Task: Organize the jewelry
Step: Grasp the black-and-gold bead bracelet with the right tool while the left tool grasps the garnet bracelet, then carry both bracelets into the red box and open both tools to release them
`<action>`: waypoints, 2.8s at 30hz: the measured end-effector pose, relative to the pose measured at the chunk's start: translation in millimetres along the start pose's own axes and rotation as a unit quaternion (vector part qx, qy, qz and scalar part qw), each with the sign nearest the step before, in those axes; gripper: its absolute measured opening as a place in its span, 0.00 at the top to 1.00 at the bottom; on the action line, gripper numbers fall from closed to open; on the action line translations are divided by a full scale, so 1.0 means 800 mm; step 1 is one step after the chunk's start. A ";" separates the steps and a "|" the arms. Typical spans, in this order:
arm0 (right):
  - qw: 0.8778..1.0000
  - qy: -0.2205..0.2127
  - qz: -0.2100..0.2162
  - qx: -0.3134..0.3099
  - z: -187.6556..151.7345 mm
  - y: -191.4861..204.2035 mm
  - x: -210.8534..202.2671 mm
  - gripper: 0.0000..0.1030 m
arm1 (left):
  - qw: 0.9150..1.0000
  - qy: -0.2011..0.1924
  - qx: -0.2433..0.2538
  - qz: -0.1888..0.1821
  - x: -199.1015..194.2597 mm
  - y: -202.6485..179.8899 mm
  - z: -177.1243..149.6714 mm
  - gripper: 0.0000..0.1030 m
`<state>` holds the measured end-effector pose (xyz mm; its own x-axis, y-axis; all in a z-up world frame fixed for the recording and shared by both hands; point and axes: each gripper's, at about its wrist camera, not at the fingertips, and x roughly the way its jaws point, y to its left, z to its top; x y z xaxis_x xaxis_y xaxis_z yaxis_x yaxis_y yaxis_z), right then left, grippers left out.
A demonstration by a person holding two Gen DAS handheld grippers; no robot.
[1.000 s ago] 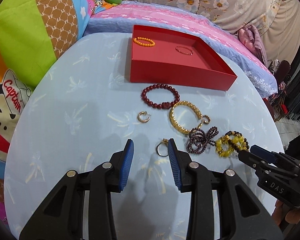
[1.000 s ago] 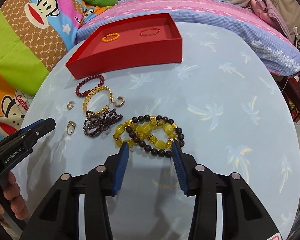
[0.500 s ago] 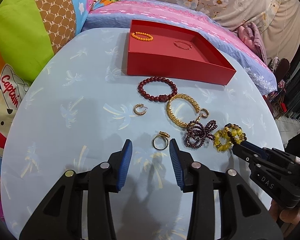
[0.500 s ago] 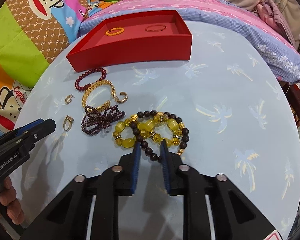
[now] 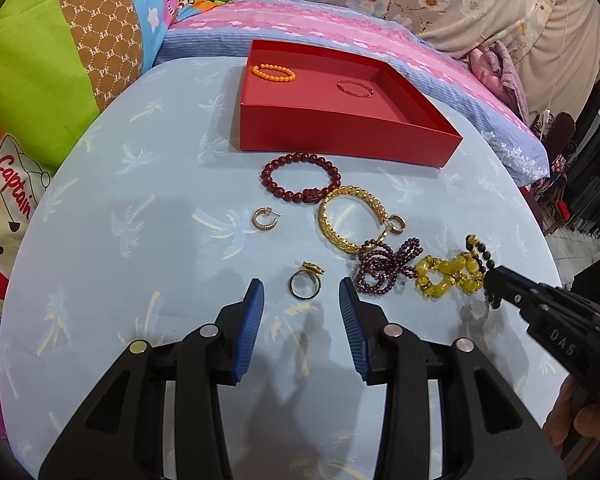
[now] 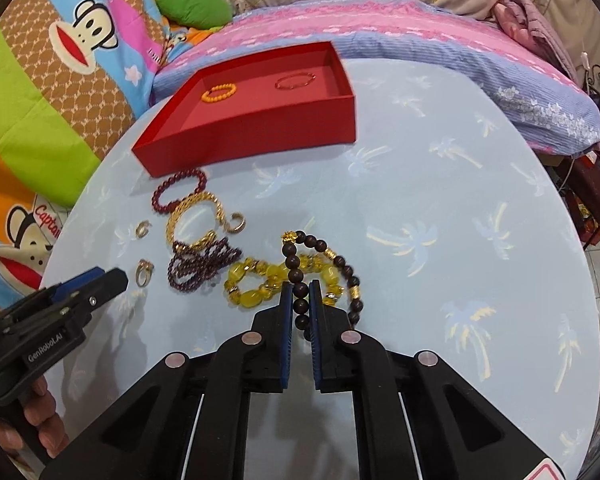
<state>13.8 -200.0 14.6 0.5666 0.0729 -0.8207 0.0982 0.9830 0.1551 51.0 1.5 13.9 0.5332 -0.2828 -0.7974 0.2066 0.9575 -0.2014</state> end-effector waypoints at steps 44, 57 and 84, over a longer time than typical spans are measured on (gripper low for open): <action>0.999 -0.006 0.007 0.042 0.008 -0.031 -0.004 0.93 | 0.996 0.027 0.038 -0.077 0.031 -0.058 0.021 0.97; 0.997 -0.052 0.042 0.031 0.066 -0.014 -0.031 0.93 | 0.994 -0.018 0.055 -0.095 -0.017 -0.071 0.072 0.97; 0.998 -0.060 0.026 -0.003 0.269 0.008 0.116 0.93 | 0.999 -0.032 0.026 -0.035 0.134 -0.009 0.249 0.97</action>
<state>242.8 -223.6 58.0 0.6643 0.1031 -0.7403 0.0618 0.9795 0.1918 270.1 -47.4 43.7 0.5673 -0.3528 -0.7441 0.2867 0.9317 -0.2232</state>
